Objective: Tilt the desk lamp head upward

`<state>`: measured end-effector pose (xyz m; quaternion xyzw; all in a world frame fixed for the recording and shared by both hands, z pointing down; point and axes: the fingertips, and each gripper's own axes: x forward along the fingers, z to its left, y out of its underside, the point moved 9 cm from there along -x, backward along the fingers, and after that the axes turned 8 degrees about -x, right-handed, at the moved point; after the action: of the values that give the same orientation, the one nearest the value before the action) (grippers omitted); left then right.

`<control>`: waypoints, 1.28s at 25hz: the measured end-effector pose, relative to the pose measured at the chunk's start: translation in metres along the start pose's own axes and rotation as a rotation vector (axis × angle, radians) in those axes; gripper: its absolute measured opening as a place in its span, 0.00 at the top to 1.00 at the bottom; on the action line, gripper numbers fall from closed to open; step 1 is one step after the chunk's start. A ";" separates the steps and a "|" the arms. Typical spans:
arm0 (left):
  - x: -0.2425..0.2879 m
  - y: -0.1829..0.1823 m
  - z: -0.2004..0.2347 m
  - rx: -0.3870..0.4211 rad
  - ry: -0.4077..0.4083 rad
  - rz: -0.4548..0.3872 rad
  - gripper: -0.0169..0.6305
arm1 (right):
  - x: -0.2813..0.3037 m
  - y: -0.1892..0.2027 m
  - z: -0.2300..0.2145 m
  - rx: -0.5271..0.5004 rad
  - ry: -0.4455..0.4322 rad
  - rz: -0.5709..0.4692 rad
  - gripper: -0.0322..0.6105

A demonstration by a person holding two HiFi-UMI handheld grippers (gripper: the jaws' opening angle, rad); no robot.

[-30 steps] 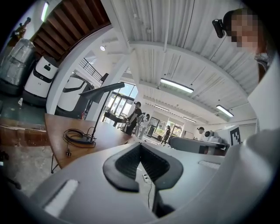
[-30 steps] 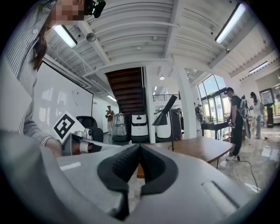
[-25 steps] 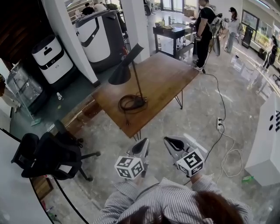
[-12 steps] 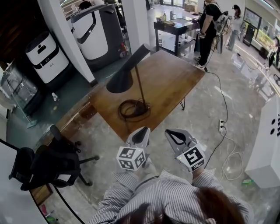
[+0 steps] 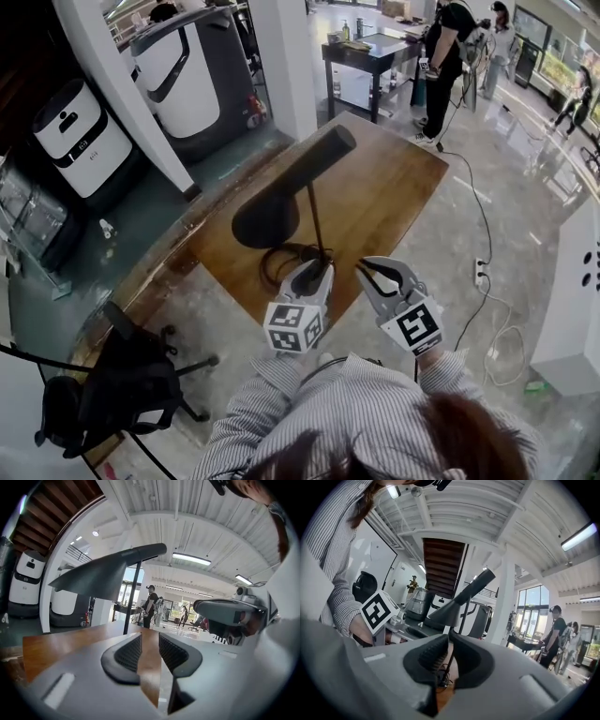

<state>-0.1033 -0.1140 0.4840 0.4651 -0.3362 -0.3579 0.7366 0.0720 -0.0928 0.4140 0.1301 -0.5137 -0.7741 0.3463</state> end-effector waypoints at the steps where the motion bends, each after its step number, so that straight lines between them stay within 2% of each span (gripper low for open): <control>1: 0.008 -0.003 0.006 0.002 -0.007 0.001 0.78 | 0.005 0.000 -0.004 -0.005 0.003 0.006 0.92; 9: 0.055 -0.014 0.031 0.014 -0.041 0.005 0.72 | 0.026 -0.011 -0.037 -0.072 0.034 0.021 0.91; 15: 0.072 -0.018 0.041 -0.006 -0.072 0.001 0.70 | 0.040 -0.030 -0.062 -0.226 0.012 0.027 0.86; 19: 0.080 -0.020 0.046 -0.013 -0.085 0.005 0.70 | 0.044 -0.050 -0.076 -0.405 0.023 0.089 0.82; 27: 0.090 -0.017 0.045 0.003 -0.081 0.042 0.70 | 0.042 -0.102 -0.095 -0.833 0.128 0.075 0.71; 32: 0.093 -0.014 0.044 -0.001 -0.082 0.053 0.76 | 0.044 -0.118 -0.102 -1.051 0.171 0.095 0.64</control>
<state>-0.0952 -0.2160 0.5009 0.4407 -0.3780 -0.3572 0.7317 0.0494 -0.1664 0.2719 -0.0216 -0.0321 -0.8971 0.4401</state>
